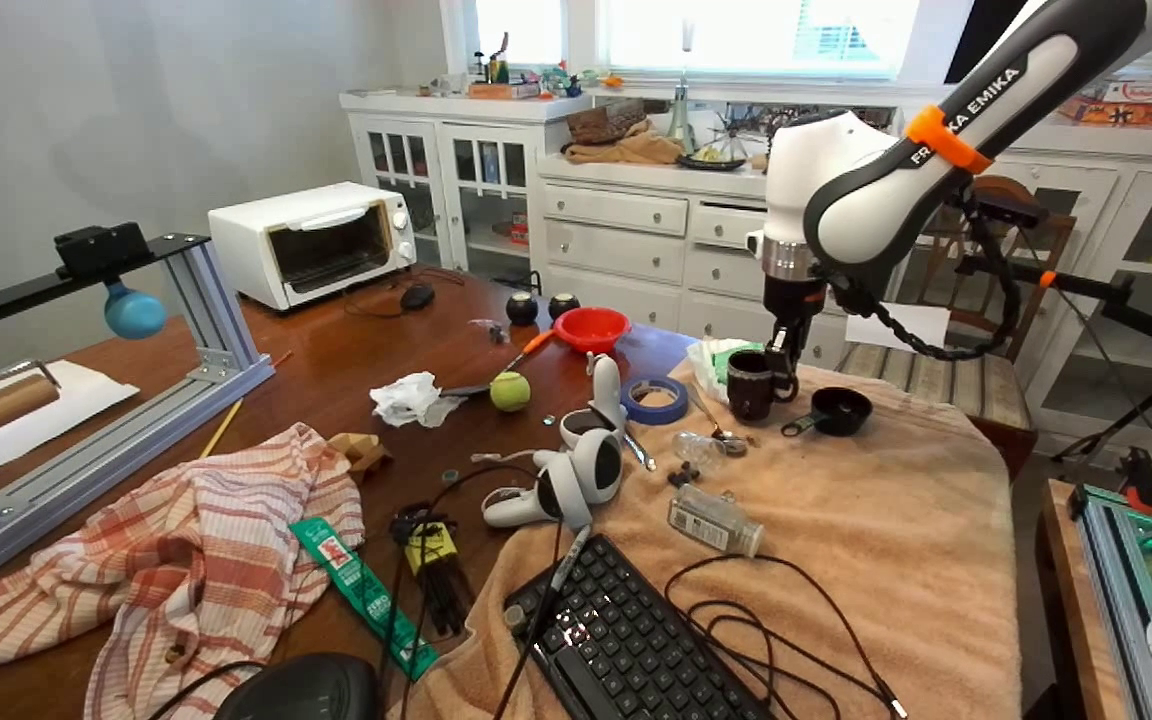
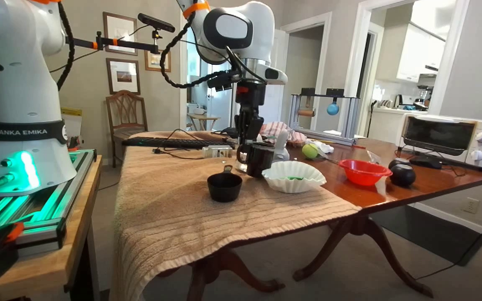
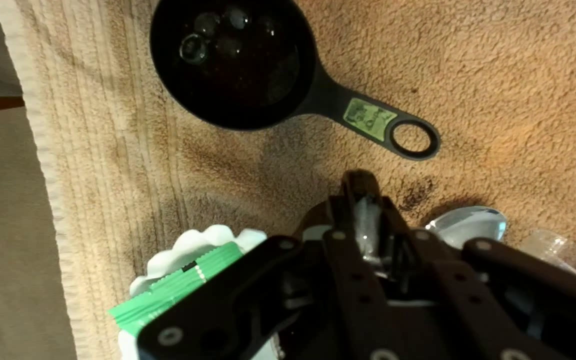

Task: Pour the contents in the brown mug into the black measuring cup.

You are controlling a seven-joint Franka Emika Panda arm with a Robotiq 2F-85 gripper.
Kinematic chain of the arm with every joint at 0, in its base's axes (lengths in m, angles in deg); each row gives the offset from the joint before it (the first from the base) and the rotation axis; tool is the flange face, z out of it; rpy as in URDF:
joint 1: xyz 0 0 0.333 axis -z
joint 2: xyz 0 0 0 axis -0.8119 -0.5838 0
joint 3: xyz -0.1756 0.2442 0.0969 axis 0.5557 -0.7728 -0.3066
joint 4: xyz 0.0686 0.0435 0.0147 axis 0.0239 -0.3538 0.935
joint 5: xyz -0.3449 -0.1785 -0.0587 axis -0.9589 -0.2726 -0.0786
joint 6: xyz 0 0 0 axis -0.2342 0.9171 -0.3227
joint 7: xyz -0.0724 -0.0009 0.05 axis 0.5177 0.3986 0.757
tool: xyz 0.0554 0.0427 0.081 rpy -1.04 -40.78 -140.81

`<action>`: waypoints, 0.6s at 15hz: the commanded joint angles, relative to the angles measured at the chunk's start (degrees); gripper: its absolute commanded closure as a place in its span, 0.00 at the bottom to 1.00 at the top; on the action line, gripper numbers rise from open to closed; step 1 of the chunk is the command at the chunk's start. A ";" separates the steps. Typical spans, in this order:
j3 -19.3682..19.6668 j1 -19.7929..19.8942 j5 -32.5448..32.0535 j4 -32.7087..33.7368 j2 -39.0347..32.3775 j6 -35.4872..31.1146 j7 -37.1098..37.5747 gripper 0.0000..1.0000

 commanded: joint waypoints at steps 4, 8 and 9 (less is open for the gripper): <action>-0.11 -1.22 -3.19 0.53 -2.33 -1.61 0.14 0.96; -0.22 -1.18 -2.42 0.58 -2.75 -1.76 -0.53 0.59; -0.23 -1.16 -2.35 0.59 -2.83 -1.72 -0.64 0.56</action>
